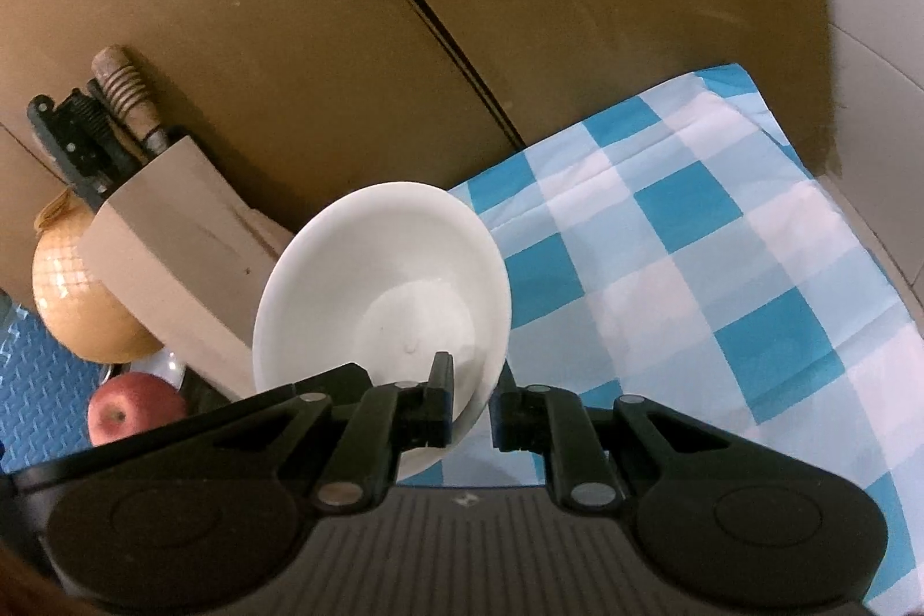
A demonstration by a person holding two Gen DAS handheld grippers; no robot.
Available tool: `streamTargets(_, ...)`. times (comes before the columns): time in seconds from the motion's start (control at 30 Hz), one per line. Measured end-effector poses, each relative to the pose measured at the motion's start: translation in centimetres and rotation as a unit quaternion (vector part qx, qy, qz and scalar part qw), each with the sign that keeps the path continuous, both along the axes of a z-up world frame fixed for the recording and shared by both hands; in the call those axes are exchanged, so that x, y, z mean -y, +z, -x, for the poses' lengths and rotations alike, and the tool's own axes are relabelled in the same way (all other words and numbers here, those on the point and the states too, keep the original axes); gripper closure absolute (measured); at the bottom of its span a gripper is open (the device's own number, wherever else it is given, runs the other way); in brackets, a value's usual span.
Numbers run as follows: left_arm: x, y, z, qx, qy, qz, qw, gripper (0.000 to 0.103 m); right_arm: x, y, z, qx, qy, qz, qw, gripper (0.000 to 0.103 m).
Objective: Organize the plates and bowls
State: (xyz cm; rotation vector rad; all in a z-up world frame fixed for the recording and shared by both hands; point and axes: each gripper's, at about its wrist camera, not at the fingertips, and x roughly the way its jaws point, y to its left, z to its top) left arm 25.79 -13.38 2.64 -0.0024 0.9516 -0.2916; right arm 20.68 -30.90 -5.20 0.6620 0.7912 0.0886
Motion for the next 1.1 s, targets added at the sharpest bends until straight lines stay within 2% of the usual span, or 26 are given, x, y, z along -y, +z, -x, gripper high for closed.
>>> streamTargets(0.57, -1.1, 1.2, 3.6, 0.014, -0.005, -0.034, 0.9993, 0.079, -1.4, 1.0, 3.3, 0.002, 0.022, 0.001, 1.0, 0.09)
streamTargets(0.7, -1.5, 1.1, 4.8, 0.013, -0.008, -0.043, 0.999, 0.076, -1.9, 0.8, 4.3, -0.003, 0.03, 0.003, 1.0, 0.09)
streamTargets(1.1, -4.0, 0.8, 8.4, -0.006, -0.012, -0.032, 0.9994, 0.075, -3.8, 0.6, 7.5, -0.018, 0.055, 0.016, 0.998, 0.089)
